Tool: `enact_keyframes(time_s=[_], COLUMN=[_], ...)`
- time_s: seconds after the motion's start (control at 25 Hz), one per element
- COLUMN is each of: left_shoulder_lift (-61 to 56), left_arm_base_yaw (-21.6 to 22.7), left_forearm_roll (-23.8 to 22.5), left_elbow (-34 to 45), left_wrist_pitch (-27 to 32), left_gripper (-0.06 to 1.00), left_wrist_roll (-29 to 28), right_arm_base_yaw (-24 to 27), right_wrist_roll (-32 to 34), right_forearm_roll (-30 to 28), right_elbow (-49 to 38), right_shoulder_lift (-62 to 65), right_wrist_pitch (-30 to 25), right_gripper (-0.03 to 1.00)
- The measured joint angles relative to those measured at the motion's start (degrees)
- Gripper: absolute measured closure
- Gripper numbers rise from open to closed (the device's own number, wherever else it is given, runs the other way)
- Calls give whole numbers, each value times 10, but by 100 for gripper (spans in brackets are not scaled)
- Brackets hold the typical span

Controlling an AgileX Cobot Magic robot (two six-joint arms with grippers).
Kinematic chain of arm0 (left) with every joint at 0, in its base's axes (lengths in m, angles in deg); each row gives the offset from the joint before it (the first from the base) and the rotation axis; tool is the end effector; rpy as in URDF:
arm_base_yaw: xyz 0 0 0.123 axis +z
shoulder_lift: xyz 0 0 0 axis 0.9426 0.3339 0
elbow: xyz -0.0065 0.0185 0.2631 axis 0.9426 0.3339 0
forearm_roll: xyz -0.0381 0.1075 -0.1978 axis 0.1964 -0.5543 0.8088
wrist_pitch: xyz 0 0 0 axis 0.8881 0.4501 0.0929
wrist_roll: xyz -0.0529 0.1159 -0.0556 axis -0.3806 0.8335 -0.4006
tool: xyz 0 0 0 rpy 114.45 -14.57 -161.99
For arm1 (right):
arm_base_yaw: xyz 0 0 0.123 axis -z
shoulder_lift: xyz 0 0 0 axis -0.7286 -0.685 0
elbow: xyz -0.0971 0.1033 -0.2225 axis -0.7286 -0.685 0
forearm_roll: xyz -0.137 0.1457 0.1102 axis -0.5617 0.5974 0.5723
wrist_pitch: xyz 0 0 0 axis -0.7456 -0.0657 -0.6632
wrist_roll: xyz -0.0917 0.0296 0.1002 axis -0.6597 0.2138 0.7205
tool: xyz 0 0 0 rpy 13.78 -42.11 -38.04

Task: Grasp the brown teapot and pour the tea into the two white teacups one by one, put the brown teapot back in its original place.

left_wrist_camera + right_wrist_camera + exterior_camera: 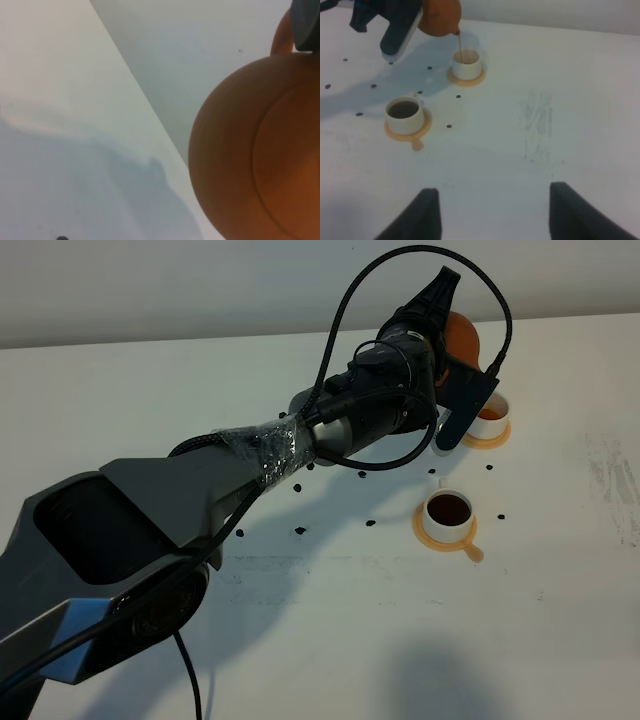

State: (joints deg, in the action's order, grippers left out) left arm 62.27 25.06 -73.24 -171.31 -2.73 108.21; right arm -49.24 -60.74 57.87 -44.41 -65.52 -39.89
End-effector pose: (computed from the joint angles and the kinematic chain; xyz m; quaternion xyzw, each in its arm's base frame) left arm 0.4327 -0.3558 0.1565 0.7792 0.3456 0.3934 0.3445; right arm 0.0313 0.0099 0.2427 -0.0401 0.8608 0.0338 0.5062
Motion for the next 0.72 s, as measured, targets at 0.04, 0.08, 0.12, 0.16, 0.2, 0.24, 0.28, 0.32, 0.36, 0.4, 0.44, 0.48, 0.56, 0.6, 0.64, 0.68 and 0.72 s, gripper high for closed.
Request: enact_keyframes(time_s=[0.04, 0.08, 0.12, 0.16, 0.2, 0.24, 0.28, 0.32, 0.36, 0.4, 0.44, 0.48, 0.56, 0.6, 0.64, 0.68, 0.72], left_shoulder_lift=[0, 0, 0, 0, 0, 0, 0, 0, 0, 0, 0, 0, 0, 0, 0, 0, 0], left_arm_base_yaw=[0, 0, 0, 0, 0, 0, 0, 0, 0, 0, 0, 0, 0, 0, 0, -1, -1], left_forearm_roll=[0, 0, 0, 0, 0, 0, 0, 0, 0, 0, 0, 0, 0, 0, 0, 0, 0], left_elbow=[0, 0, 0, 0, 0, 0, 0, 0, 0, 0, 0, 0, 0, 0, 0, 0, 0], left_wrist_pitch=[0, 0, 0, 0, 0, 0, 0, 0, 0, 0, 0, 0, 0, 0, 0, 0, 0], left_gripper=[83, 83, 83, 83, 83, 83, 83, 83, 83, 83, 83, 83, 83, 83, 83, 83, 83], left_wrist_roll=[1, 1, 1, 1, 1, 1, 1, 1, 1, 1, 1, 1, 1, 1, 1, 1, 1], right_arm_base_yaw=[0, 0, 0, 0, 0, 0, 0, 0, 0, 0, 0, 0, 0, 0, 0, 0, 0], right_wrist_roll=[0, 0, 0, 0, 0, 0, 0, 0, 0, 0, 0, 0, 0, 0, 0, 0, 0], right_forearm_roll=[0, 0, 0, 0, 0, 0, 0, 0, 0, 0, 0, 0, 0, 0, 0, 0, 0], right_elbow=[0, 0, 0, 0, 0, 0, 0, 0, 0, 0, 0, 0, 0, 0, 0, 0, 0], right_shoulder_lift=[0, 0, 0, 0, 0, 0, 0, 0, 0, 0, 0, 0, 0, 0, 0, 0, 0], right_wrist_pitch=[0, 0, 0, 0, 0, 0, 0, 0, 0, 0, 0, 0, 0, 0, 0, 0, 0], right_gripper=[50, 50, 50, 50, 50, 50, 50, 50, 50, 50, 50, 50, 50, 50, 50, 50, 50])
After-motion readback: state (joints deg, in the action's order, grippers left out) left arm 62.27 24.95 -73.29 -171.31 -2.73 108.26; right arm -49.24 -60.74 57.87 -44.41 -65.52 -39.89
